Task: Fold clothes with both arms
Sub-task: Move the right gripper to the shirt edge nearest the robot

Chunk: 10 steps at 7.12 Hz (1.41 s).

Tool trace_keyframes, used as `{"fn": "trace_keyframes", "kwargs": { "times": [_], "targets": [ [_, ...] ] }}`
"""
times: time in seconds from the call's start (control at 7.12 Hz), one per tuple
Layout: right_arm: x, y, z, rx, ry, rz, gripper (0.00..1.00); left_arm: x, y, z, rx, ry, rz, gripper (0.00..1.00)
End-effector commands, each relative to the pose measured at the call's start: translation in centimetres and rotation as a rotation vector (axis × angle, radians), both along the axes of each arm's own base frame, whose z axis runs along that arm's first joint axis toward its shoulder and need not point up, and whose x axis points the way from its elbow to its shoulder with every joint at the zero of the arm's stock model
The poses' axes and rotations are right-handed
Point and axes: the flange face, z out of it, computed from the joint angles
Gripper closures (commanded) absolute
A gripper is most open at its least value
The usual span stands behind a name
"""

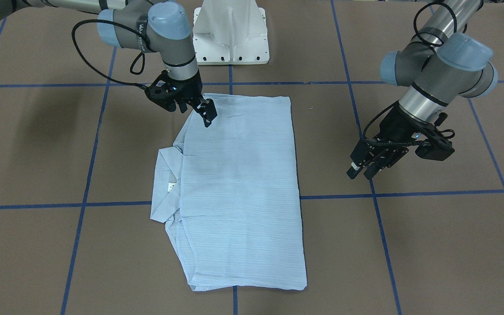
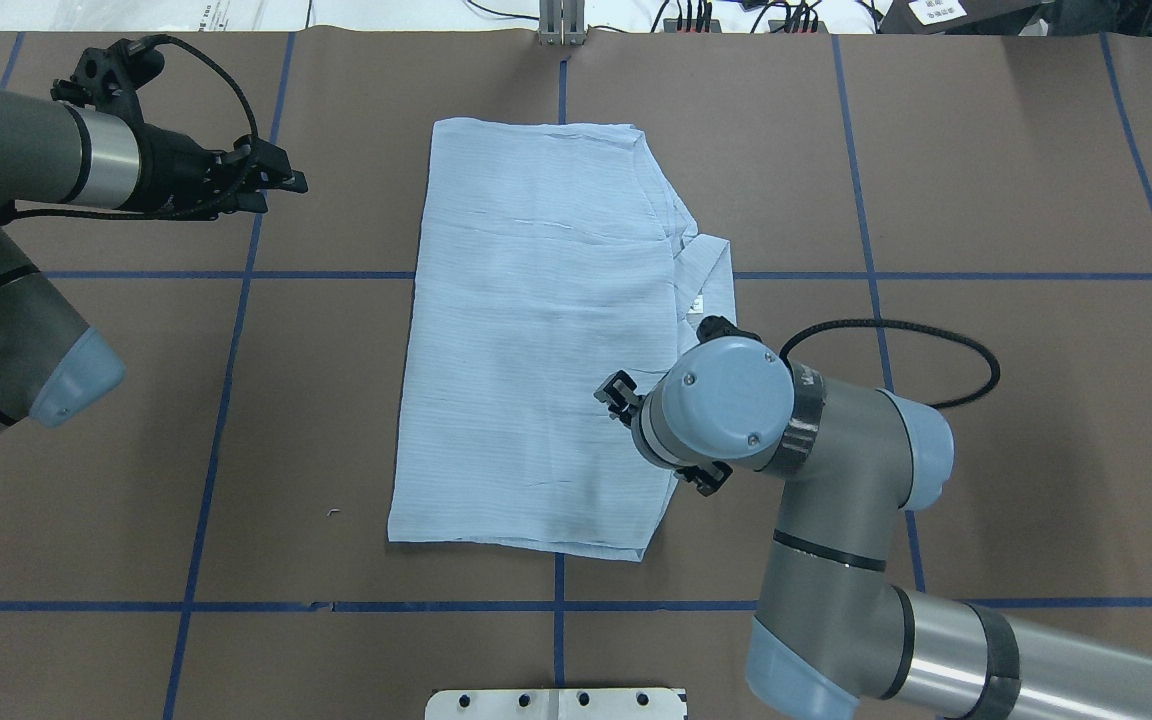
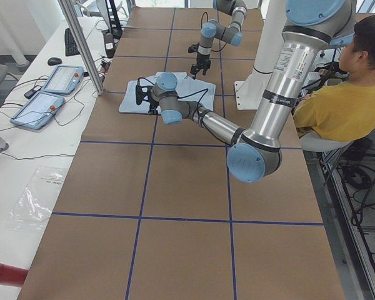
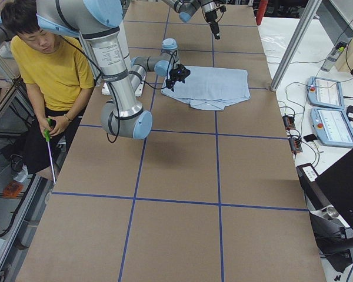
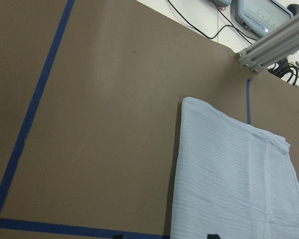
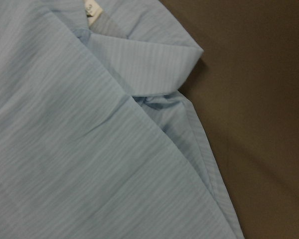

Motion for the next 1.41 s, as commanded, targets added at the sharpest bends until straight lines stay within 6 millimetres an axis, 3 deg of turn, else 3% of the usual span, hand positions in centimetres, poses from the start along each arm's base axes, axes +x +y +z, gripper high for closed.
{"fn": "trace_keyframes", "kwargs": {
  "times": [0.0, 0.28, 0.7, 1.26],
  "targets": [
    [-1.4, 4.0, 0.0, -0.065, -0.027, 0.137, 0.02, 0.0, 0.0, -0.4, 0.005, 0.004, -0.002, 0.36],
    [-3.2, 7.9, 1.1, -0.122, -0.029, 0.211, 0.05, 0.0, 0.0, -0.5, 0.008, 0.005, -0.005, 0.36],
    [-4.2, 9.0, 1.2, -0.113, -0.022, 0.205, 0.07, -0.4, 0.3, -1.4, 0.009, 0.022, -0.016, 0.36],
    [-4.3, 8.4, 1.5, -0.102, -0.011, 0.203, 0.14, -0.3, 0.4, -1.3, 0.006, 0.022, -0.016, 0.36]
  ]
}}
